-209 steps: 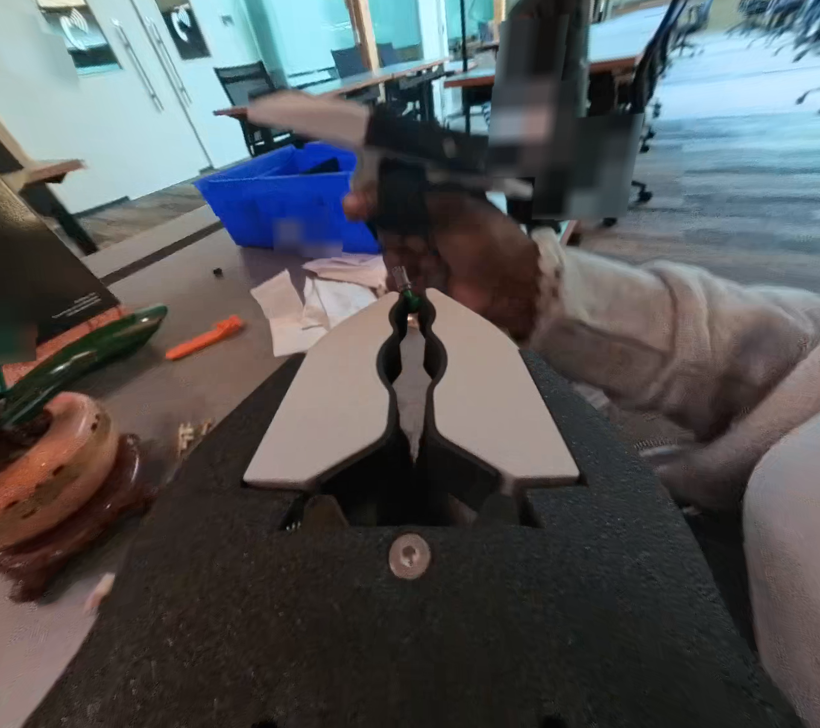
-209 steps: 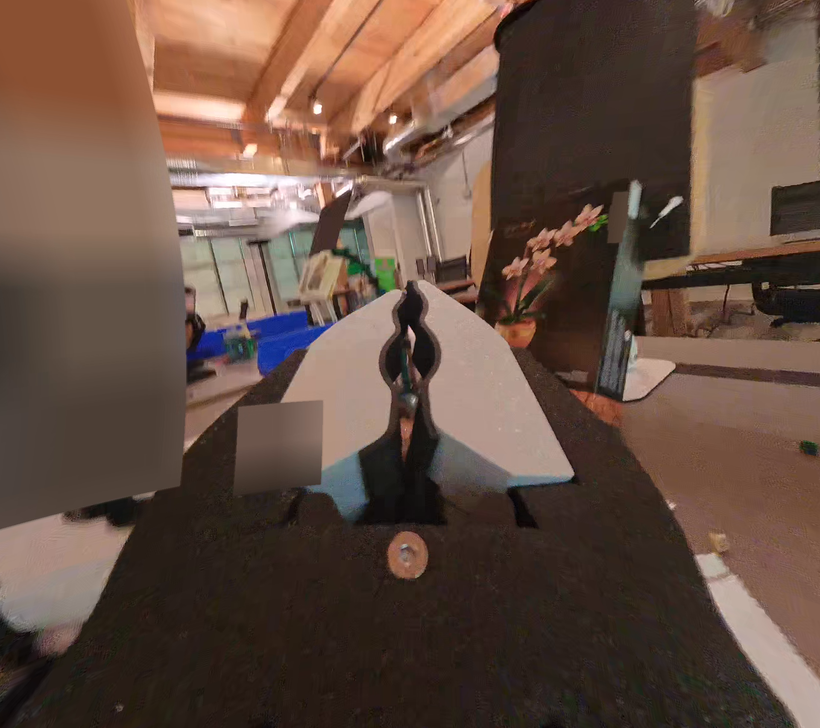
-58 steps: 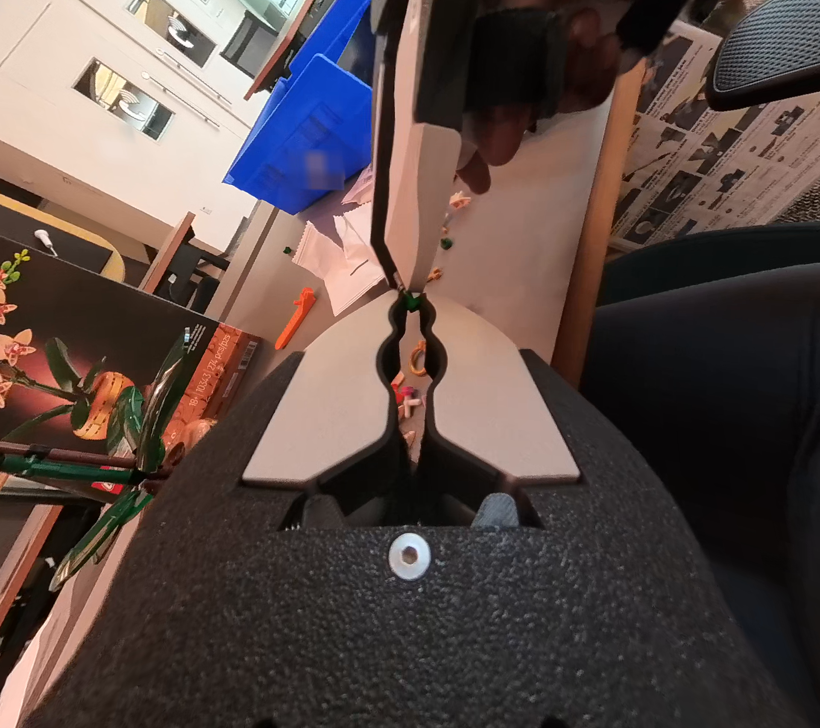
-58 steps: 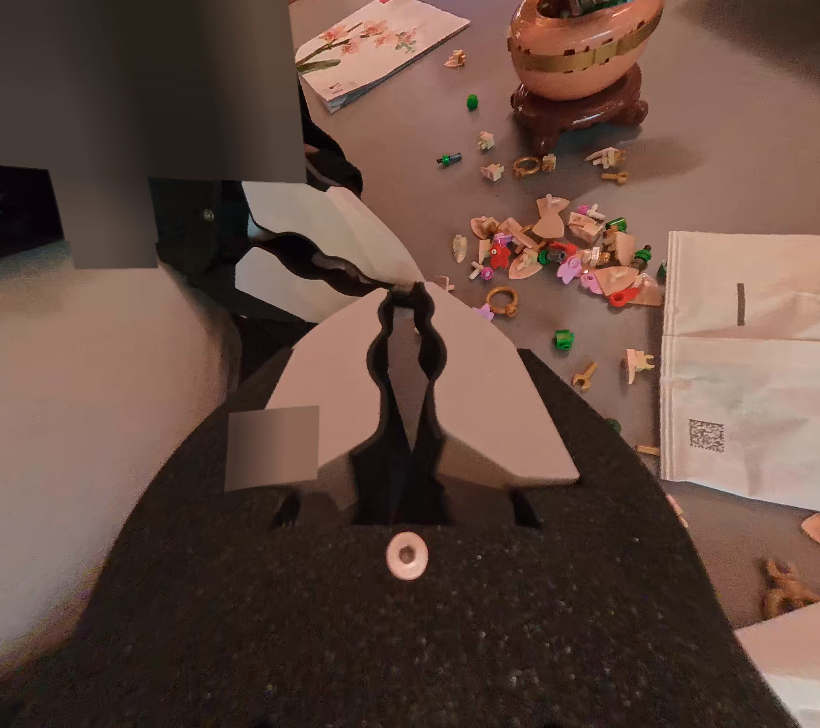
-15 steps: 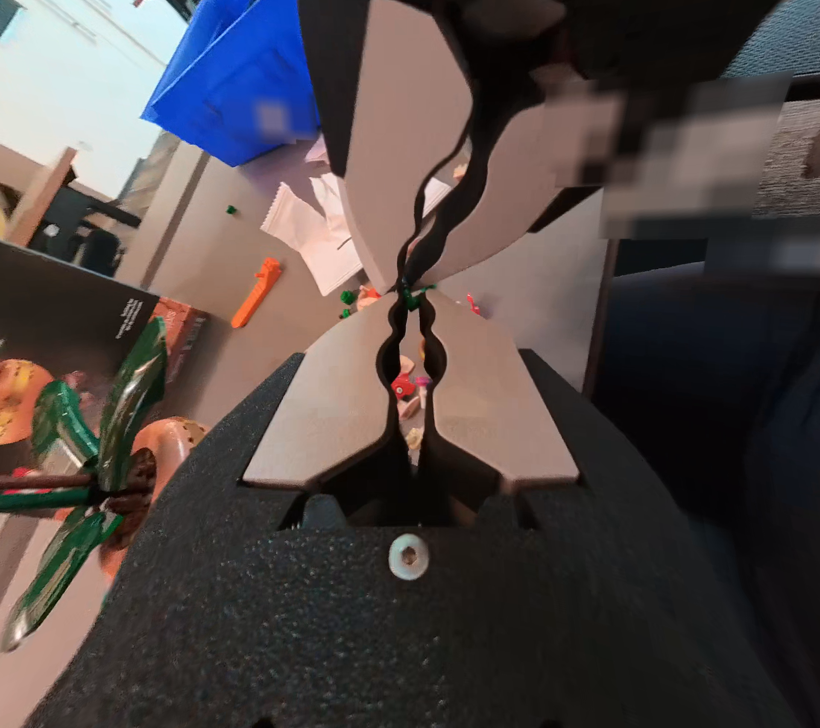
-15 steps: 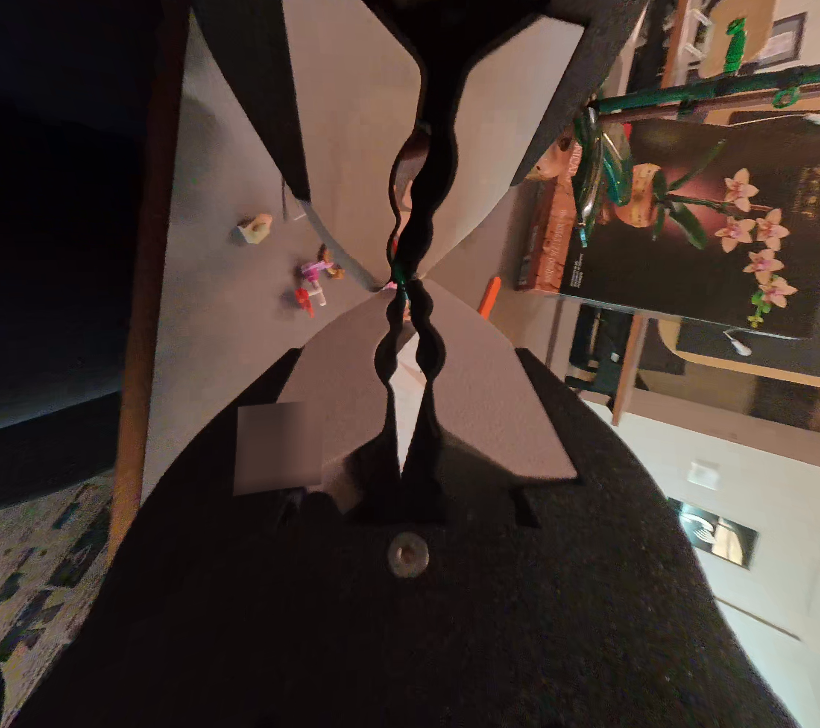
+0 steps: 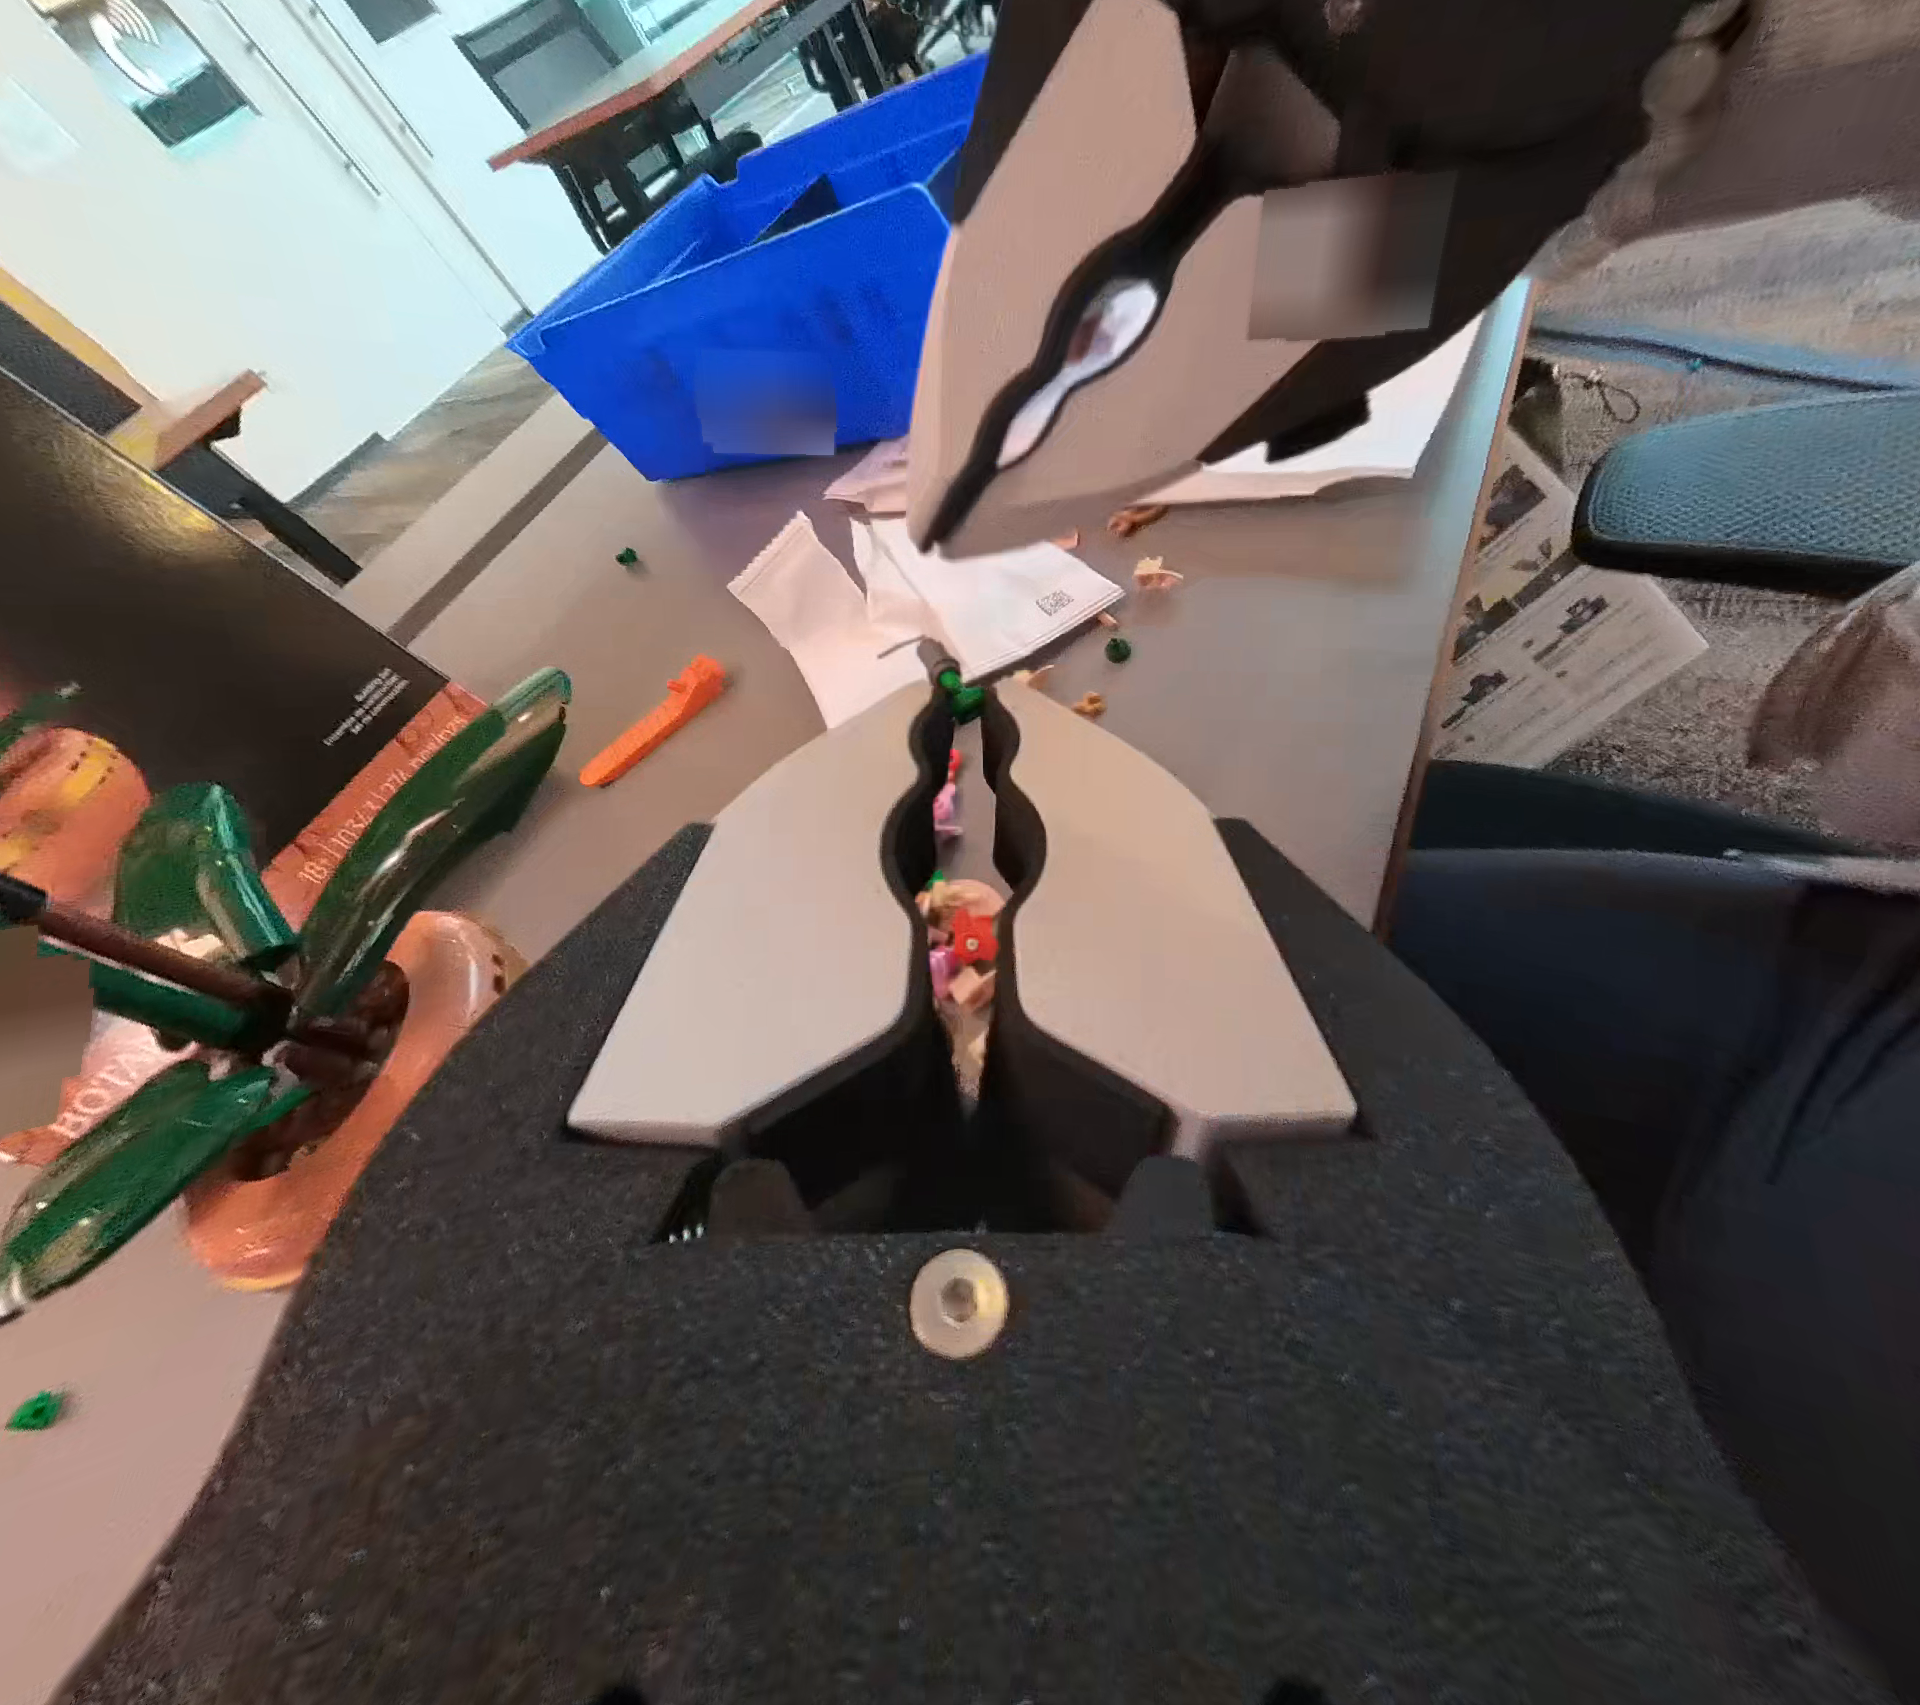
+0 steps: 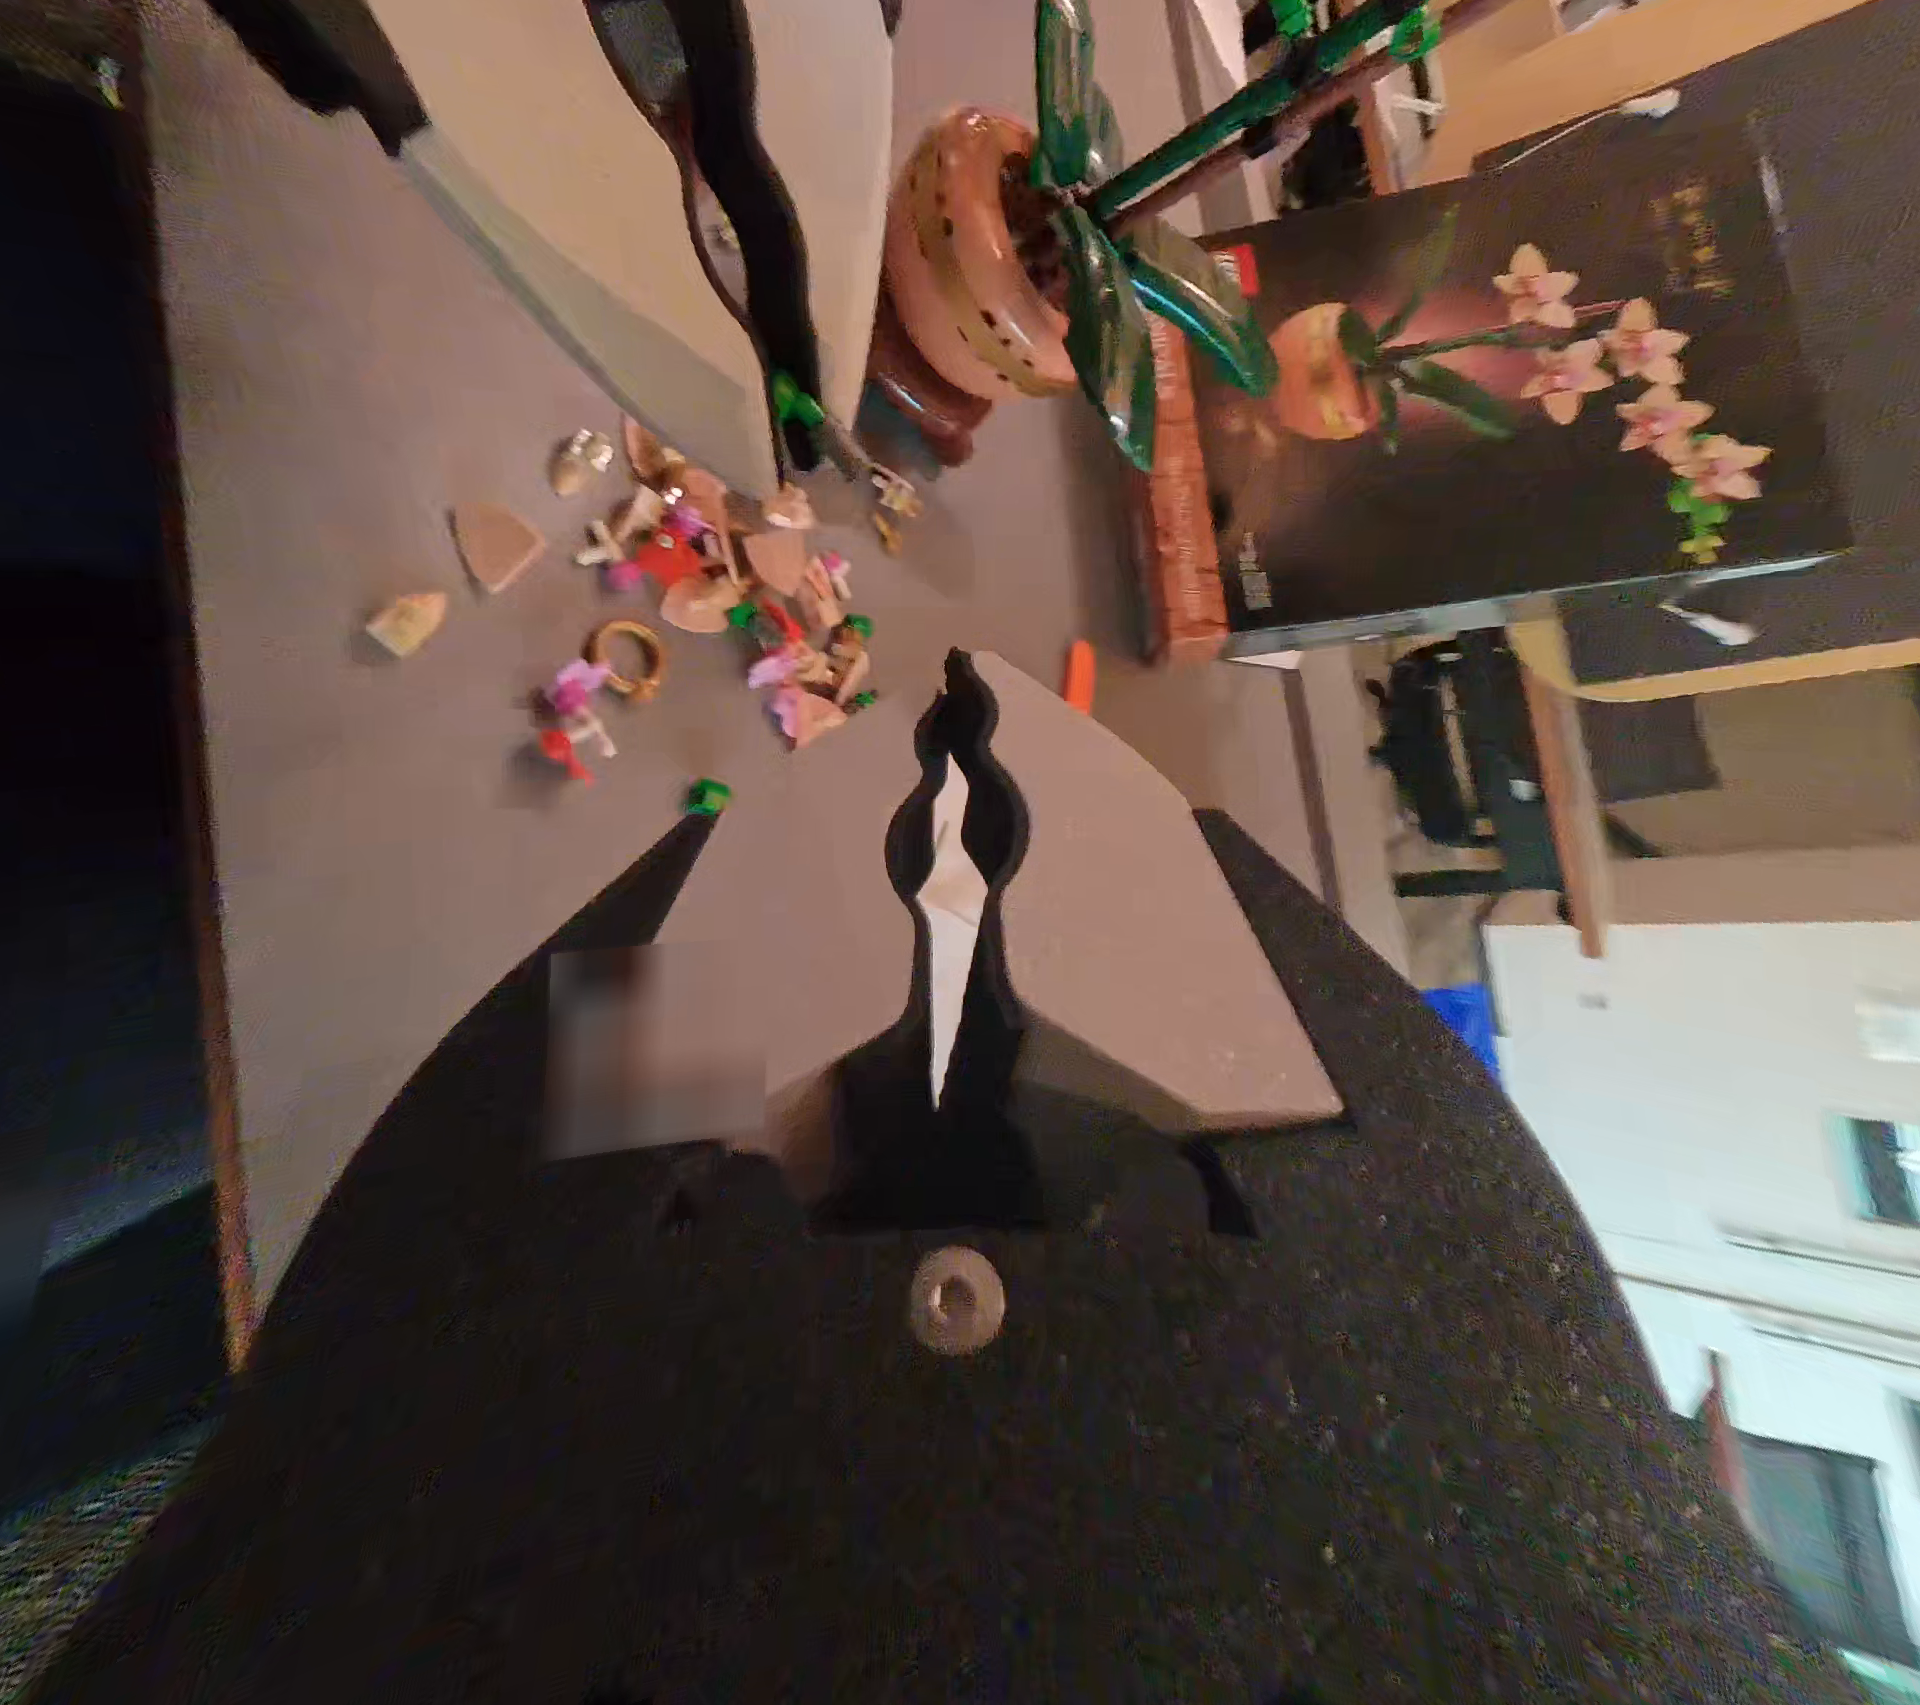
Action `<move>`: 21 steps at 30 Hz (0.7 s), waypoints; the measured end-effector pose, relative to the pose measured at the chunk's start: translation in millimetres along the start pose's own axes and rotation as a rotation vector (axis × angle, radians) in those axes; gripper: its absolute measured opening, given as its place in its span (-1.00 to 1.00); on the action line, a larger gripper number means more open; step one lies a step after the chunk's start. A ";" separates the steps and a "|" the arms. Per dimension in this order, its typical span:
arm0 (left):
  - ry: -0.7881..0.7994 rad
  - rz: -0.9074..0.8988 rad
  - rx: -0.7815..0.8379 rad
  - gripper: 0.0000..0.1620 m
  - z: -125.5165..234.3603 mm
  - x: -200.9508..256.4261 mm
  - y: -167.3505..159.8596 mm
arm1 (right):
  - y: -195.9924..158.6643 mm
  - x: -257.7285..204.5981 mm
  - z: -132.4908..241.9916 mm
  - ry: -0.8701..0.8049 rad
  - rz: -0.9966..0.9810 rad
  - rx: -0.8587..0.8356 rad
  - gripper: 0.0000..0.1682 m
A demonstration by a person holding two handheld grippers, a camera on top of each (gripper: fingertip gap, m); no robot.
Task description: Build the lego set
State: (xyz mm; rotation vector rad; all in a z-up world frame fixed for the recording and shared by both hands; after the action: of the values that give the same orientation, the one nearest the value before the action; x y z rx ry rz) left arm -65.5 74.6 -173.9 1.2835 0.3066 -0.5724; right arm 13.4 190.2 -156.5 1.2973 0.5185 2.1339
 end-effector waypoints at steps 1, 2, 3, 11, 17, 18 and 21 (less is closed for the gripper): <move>-0.012 0.000 -0.004 -0.94 -1.3 -0.7 -1.8 | -1.4 -1.9 -2.7 0.072 -0.054 -0.002 -1.00; -0.020 0.027 -0.002 -0.94 -2.0 -2.5 -4.6 | -2.4 -1.7 -3.4 0.112 -0.108 -0.004 -0.96; -0.026 0.063 -0.009 -0.94 -2.8 -5.6 -8.1 | -4.7 1.3 -2.6 0.094 -0.159 0.007 -0.92; -0.054 -0.043 -0.561 -0.18 -36.8 -27.9 -44.6 | -49.8 3.3 9.7 0.048 -0.571 -0.020 -0.87; -0.054 0.125 -0.409 -0.18 -13.3 -32.6 -40.8 | -61.4 -1.1 26.6 -0.011 -0.717 0.072 -0.87; -0.054 0.171 -0.384 -0.17 -9.5 -36.4 -42.7 | -59.7 -2.0 26.3 0.002 -0.762 0.123 -0.86; 0.003 0.280 -0.097 -0.63 16.3 -50.2 -34.0 | -51.1 -2.4 24.9 0.044 -0.911 0.316 -0.80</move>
State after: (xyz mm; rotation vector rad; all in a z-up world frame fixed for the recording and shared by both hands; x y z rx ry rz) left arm -127.5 64.7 -171.0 1.2078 0.1517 -0.3138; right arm 50.6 227.9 -177.3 0.8903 1.2244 1.3412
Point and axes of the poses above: each gripper's, where its closed fingertips meet, z back along the fingers, y out of its top, x = y × z across the jaws, the point moved 8 cm from there along z, back along the fingers, and after that the axes turned 9 degrees about -z, right-handed, at the moved point
